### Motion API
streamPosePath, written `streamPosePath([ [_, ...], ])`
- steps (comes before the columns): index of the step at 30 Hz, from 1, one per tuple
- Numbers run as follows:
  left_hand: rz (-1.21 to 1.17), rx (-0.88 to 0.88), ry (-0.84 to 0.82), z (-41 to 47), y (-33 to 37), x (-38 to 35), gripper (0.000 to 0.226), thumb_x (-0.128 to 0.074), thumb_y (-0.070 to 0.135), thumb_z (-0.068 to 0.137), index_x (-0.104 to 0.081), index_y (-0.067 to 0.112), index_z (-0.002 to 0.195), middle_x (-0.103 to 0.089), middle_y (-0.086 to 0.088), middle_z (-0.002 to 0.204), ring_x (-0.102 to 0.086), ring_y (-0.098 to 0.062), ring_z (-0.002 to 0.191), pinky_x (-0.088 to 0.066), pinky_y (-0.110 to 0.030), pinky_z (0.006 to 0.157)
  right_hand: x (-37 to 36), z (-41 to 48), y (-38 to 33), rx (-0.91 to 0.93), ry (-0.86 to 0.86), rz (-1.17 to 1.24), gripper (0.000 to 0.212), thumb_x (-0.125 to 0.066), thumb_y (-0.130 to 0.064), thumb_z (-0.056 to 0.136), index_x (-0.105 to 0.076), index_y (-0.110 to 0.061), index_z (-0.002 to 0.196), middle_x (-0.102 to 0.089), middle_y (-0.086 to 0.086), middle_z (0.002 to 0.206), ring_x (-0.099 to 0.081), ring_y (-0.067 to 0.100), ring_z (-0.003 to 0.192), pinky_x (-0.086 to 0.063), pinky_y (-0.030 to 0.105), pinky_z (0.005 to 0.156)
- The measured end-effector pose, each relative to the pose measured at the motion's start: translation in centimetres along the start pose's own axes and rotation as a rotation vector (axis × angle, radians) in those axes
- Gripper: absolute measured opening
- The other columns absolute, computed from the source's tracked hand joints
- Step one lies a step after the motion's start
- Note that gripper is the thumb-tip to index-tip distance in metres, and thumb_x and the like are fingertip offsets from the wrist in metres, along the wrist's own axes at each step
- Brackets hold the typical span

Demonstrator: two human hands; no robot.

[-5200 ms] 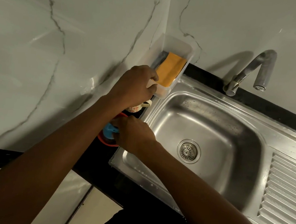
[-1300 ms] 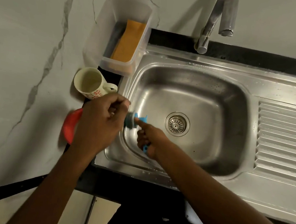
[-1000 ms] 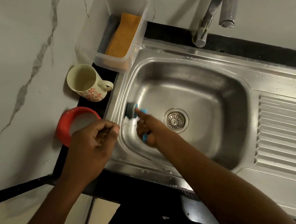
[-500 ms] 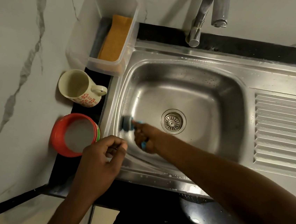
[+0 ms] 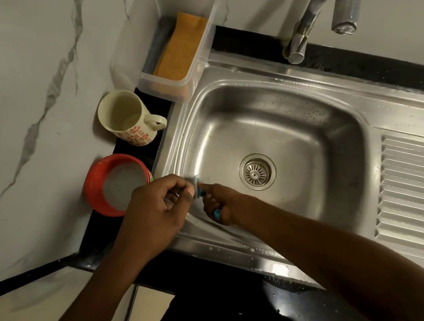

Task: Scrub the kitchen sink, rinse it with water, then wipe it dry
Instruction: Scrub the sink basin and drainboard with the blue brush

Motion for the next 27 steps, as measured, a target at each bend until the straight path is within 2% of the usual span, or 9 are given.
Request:
streamPosePath([
  [2, 0.007, -0.015, 0.003, 0.1, 0.0, 0.1, 0.01, -0.07, 0.022, 0.098, -0.074, 0.024, 0.089, -0.072, 0.011, 0.078, -0.07, -0.013, 0.077, -0.056, -0.024, 0.065, -0.2, 0.2, -1.9, 0.051, 0.01, -0.025, 0.04, -0.058, -0.031, 0.107, -0.048, -0.015, 0.072, -0.037, -0.007, 0.039, -0.031, 0.003, 0.024, -0.026, 0.013, 0.027],
  [4, 0.015, -0.016, 0.004, 0.0, -0.1, 0.2, 0.009, -0.07, 0.022, 0.098, -0.075, 0.023, 0.09, -0.072, 0.011, 0.079, -0.07, -0.012, 0.078, -0.056, -0.024, 0.067, -1.3, -0.3, -6.9, 0.198, 0.028, 0.088, 0.04, -0.055, -0.026, 0.108, -0.044, -0.015, 0.071, -0.036, -0.006, 0.035, -0.032, 0.003, 0.022, -0.026, 0.013, 0.025],
  [7, 0.008, 0.0, -0.001, -0.3, -0.3, 0.4, 0.008, -0.07, 0.022, 0.098, -0.075, 0.024, 0.092, -0.073, 0.014, 0.083, -0.07, -0.011, 0.082, -0.056, -0.022, 0.069, -3.0, -1.7, -11.9, 0.355, 0.095, 0.26, 0.036, -0.066, -0.024, 0.102, -0.049, -0.012, 0.073, -0.038, -0.004, 0.045, -0.029, 0.003, 0.027, -0.028, 0.013, 0.03],
  [11, -0.019, 0.015, 0.017, -0.8, -0.4, 0.5, 0.009, -0.07, 0.022, 0.098, -0.075, 0.025, 0.09, -0.073, 0.013, 0.083, -0.071, -0.011, 0.081, -0.056, -0.022, 0.069, -1.5, -0.5, -5.5, 0.201, 0.082, 0.109, 0.036, -0.058, -0.024, 0.106, -0.048, -0.017, 0.073, -0.036, -0.006, 0.04, -0.03, 0.004, 0.025, -0.025, 0.015, 0.027],
  [14, -0.011, 0.02, -0.001, -0.8, -0.3, 0.5, 0.01, -0.069, 0.022, 0.098, -0.075, 0.025, 0.091, -0.073, 0.014, 0.082, -0.071, -0.01, 0.08, -0.056, -0.02, 0.068, 0.1, 0.5, -1.2, 0.029, 0.071, -0.034, 0.032, -0.064, -0.03, 0.104, -0.055, -0.015, 0.078, -0.038, -0.008, 0.048, -0.029, 0.003, 0.03, -0.027, 0.013, 0.03],
  [16, -0.008, 0.015, -0.009, -0.8, -0.3, 0.5, 0.01, -0.07, 0.021, 0.098, -0.074, 0.026, 0.091, -0.073, 0.014, 0.082, -0.07, -0.01, 0.081, -0.055, -0.018, 0.068, 0.2, 0.6, -3.4, 0.088, 0.083, -0.079, 0.036, -0.064, -0.03, 0.103, -0.051, -0.019, 0.072, -0.037, -0.008, 0.043, -0.031, 0.003, 0.027, -0.025, 0.013, 0.029],
  [21, 0.018, 0.023, 0.018, -0.8, -0.4, 1.3, 0.007, -0.069, 0.024, 0.098, -0.075, 0.027, 0.095, -0.073, 0.018, 0.086, -0.07, -0.008, 0.082, -0.052, -0.013, 0.069, -2.2, -0.1, -11.6, 0.367, 0.19, 0.176, 0.043, -0.073, -0.041, 0.097, -0.051, -0.017, 0.068, -0.042, -0.006, 0.046, -0.033, 0.004, 0.031, -0.028, 0.016, 0.034],
  [25, 0.025, 0.034, 0.043, -1.3, -0.6, 1.9, 0.007, -0.069, 0.023, 0.098, -0.075, 0.025, 0.095, -0.073, 0.019, 0.085, -0.07, -0.005, 0.081, -0.049, -0.009, 0.068, -1.3, 0.3, -6.8, 0.379, 0.286, -0.011, 0.031, -0.08, -0.033, 0.092, -0.058, -0.015, 0.081, -0.044, -0.003, 0.05, -0.032, 0.007, 0.033, -0.028, 0.019, 0.038],
  [27, 0.029, 0.037, 0.048, -1.5, -0.7, 1.9, 0.007, -0.07, 0.021, 0.098, -0.075, 0.024, 0.094, -0.072, 0.018, 0.085, -0.069, -0.005, 0.08, -0.048, -0.007, 0.067, 0.1, -0.1, -2.5, 0.276, 0.261, -0.209, 0.028, -0.082, -0.031, 0.091, -0.062, -0.013, 0.083, -0.046, -0.002, 0.051, -0.033, 0.008, 0.035, -0.028, 0.019, 0.037],
])
Point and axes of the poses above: each hand's wrist, its own z-axis towards the middle knuckle, its own x-axis out of the back of the hand, y = z × x, the point moved 1 cm from there along z, towards the middle knuckle
